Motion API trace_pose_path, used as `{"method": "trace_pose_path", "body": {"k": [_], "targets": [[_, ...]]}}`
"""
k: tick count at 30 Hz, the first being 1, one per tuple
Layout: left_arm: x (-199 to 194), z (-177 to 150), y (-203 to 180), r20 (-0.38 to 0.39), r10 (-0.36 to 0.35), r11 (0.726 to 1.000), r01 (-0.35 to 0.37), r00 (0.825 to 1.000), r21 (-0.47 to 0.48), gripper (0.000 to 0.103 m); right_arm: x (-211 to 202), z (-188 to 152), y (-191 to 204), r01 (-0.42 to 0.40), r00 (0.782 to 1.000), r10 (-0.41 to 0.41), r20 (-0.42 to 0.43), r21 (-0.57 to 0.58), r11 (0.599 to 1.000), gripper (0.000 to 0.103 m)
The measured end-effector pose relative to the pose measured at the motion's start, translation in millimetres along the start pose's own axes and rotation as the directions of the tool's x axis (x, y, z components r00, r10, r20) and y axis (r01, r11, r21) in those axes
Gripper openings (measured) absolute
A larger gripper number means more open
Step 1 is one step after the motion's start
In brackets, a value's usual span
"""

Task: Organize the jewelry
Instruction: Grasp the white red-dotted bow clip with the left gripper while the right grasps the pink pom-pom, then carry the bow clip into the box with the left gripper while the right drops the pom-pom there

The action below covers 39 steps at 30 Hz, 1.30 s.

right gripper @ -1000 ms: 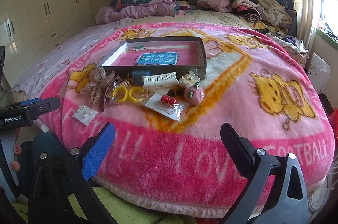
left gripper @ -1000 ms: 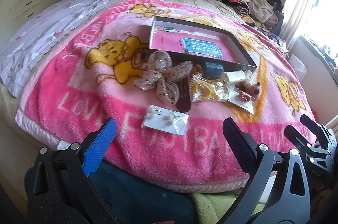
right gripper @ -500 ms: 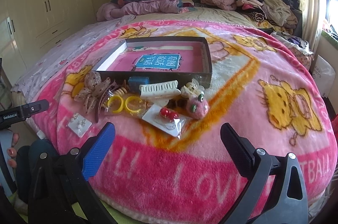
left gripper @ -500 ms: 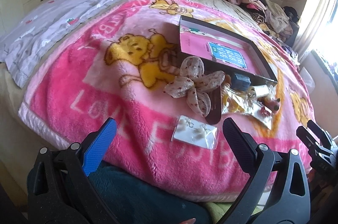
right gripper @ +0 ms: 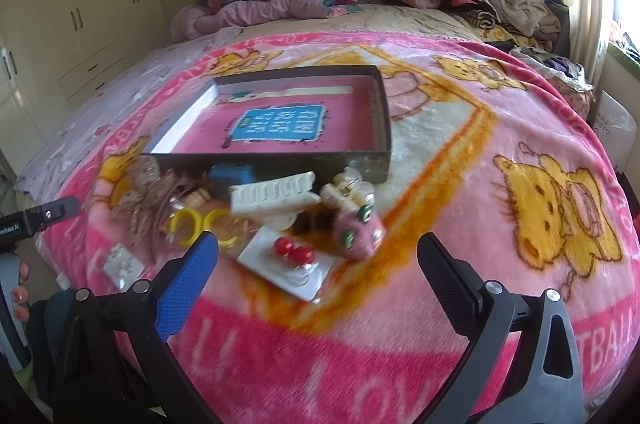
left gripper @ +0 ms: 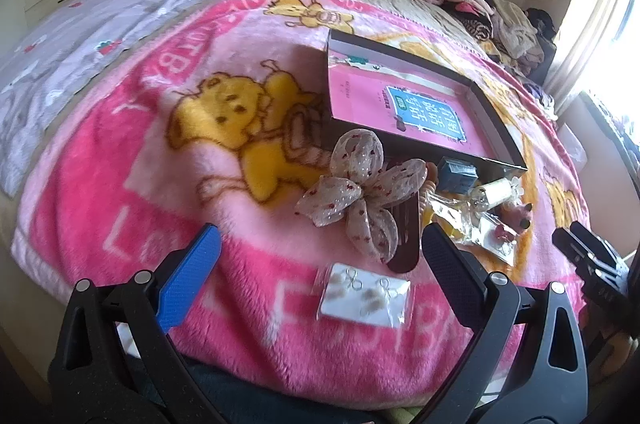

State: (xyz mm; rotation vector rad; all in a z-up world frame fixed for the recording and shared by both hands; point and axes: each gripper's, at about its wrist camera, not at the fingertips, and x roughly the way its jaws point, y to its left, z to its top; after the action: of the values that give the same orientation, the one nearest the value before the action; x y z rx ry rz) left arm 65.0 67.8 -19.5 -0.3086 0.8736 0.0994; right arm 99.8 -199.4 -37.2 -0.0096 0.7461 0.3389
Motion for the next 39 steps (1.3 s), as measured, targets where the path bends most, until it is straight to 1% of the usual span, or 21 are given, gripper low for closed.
{"method": "trace_pose_path", "body": {"k": [5, 7, 11, 13, 14, 15, 18, 20, 22, 23, 24, 25, 26, 27, 28, 29, 30, 39], "targets": [[20, 8, -4, -0.031, -0.028, 0.999, 0.028, 0.999, 0.017, 0.091, 14, 5, -11, 0.005, 1.000, -0.005, -0.013, 0.015, 1.000, 0.097], [27, 11, -3, -0.044, -0.045, 0.999, 0.046, 0.998, 0.014, 0.085, 22, 6, -17, 0.005, 1.000, -0.004, -0.027, 0.037, 0.999, 0.097], [43, 18, -4, -0.078, -0.072, 0.997, 0.074, 0.994, 0.024, 0.083, 33, 6, -24, 0.009, 0.999, -0.007, -0.044, 0.051, 0.999, 0.097], [52, 20, -5, -0.098, -0.080, 0.996, 0.083, 0.992, 0.029, 0.077, 39, 5, -27, 0.013, 0.998, -0.010, -0.057, 0.058, 0.998, 0.096], [55, 20, -6, -0.103, -0.082, 0.996, 0.086, 0.991, 0.032, 0.076, 43, 5, -29, 0.014, 0.998, -0.010, -0.062, 0.059, 0.998, 0.093], [58, 21, -7, -0.106, -0.080, 0.996, 0.085, 0.991, 0.038, 0.073, 45, 5, -30, 0.014, 0.998, -0.010, -0.067, 0.061, 0.998, 0.089], [65, 22, -8, -0.112, -0.109, 0.993, 0.114, 0.988, 0.041, 0.063, 54, 4, -35, 0.015, 0.996, -0.008, -0.091, 0.076, 0.997, 0.085], [71, 23, -7, -0.118, -0.110, 0.993, 0.115, 0.987, 0.036, 0.056, 58, 3, -37, 0.018, 0.995, -0.011, -0.102, 0.076, 0.997, 0.081], [76, 23, -7, -0.127, -0.113, 0.992, 0.118, 0.985, 0.033, 0.041, 65, 2, -40, 0.020, 0.993, -0.010, -0.120, 0.081, 0.997, 0.074], [77, 22, -6, -0.129, -0.118, 0.992, 0.123, 0.985, 0.032, 0.037, 67, 1, -40, 0.017, 0.992, -0.007, -0.126, 0.083, 0.996, 0.069], [78, 22, -6, -0.133, -0.125, 0.991, 0.130, 0.983, 0.033, 0.027, 69, 1, -40, 0.015, 0.991, -0.003, -0.133, 0.085, 0.996, 0.064], [79, 22, -6, -0.136, -0.122, 0.991, 0.128, 0.983, 0.038, 0.018, 71, 1, -40, 0.010, 0.990, 0.001, -0.138, 0.083, 0.997, 0.061], [79, 22, -6, -0.136, -0.122, 0.991, 0.129, 0.983, 0.041, 0.017, 72, 1, -40, 0.010, 0.990, 0.001, -0.140, 0.080, 0.997, 0.055], [78, 22, -6, -0.134, -0.128, 0.990, 0.135, 0.983, 0.043, 0.013, 74, 1, -40, 0.015, 0.990, -0.003, -0.144, 0.076, 0.997, 0.046], [77, 23, -6, -0.130, -0.128, 0.990, 0.135, 0.983, 0.046, 0.011, 74, 1, -41, 0.016, 0.989, -0.004, -0.146, 0.076, 0.997, 0.042], [75, 24, -6, -0.125, -0.128, 0.990, 0.135, 0.984, 0.047, 0.010, 75, 1, -42, 0.008, 0.989, 0.003, -0.146, 0.079, 0.997, 0.034], [73, 24, -5, -0.120, -0.128, 0.990, 0.135, 0.984, 0.050, 0.008, 75, 0, -42, 0.004, 0.989, 0.007, -0.145, 0.081, 0.997, 0.031], [46, 40, -4, -0.055, -0.130, 0.990, 0.133, 0.990, 0.056, 0.008, 61, -1, -56, 0.011, 0.992, 0.003, -0.127, 0.107, 0.994, 0.029]]}}
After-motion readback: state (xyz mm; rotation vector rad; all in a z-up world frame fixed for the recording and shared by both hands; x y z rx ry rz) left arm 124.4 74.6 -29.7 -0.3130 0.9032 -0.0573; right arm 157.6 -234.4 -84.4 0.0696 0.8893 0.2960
